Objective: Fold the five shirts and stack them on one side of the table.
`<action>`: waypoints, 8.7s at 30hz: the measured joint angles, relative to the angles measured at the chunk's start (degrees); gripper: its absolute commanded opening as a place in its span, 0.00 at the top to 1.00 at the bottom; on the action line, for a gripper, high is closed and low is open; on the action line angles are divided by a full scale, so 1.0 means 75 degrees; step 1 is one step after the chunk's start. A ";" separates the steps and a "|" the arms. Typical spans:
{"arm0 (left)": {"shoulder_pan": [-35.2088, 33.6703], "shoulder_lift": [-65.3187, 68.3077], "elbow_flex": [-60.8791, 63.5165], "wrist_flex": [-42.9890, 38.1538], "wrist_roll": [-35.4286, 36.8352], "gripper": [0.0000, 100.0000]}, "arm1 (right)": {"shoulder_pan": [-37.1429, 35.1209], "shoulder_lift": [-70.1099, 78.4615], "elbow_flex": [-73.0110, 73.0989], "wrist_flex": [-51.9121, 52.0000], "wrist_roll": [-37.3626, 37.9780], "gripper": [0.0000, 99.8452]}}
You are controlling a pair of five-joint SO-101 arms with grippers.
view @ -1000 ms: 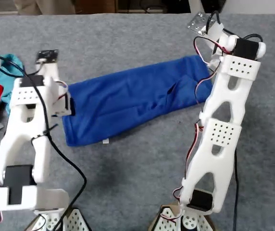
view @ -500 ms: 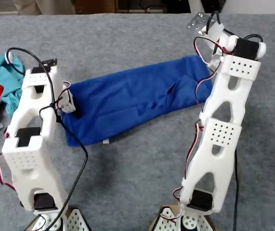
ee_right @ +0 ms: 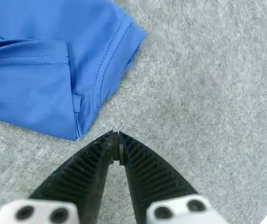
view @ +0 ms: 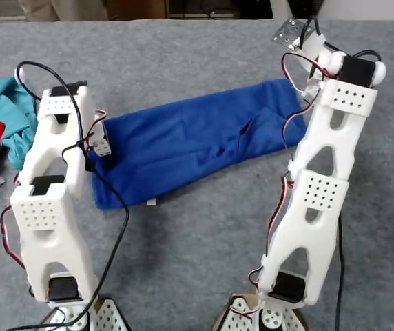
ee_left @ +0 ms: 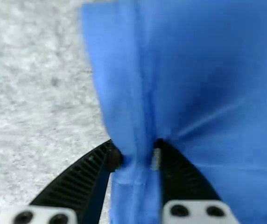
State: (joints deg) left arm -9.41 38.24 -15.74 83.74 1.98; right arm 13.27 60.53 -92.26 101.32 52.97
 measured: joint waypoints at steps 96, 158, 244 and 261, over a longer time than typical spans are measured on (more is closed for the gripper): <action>0.6283 0.1137 -0.6388 -0.2450 0.2309 0.98 | 0.2426 -0.0692 -0.0012 -0.1301 -0.0328 0.99; 0.3716 0.3610 -0.6517 -0.2192 0.2508 0.85 | 0.1582 -0.0692 -0.0012 -0.1020 -0.0188 0.99; 0.1418 0.3774 -0.7338 -0.3024 0.2485 0.93 | 0.1453 -0.0692 -0.0012 -0.0715 0.0141 0.99; 0.1653 0.3774 -0.8733 -0.0574 0.2766 0.84 | -0.0715 -0.0199 0.0457 -0.0785 -0.1594 0.85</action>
State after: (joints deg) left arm 2.99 66.55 -81.23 79.43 22.73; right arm 7.91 59.03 -88.84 95.43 41.01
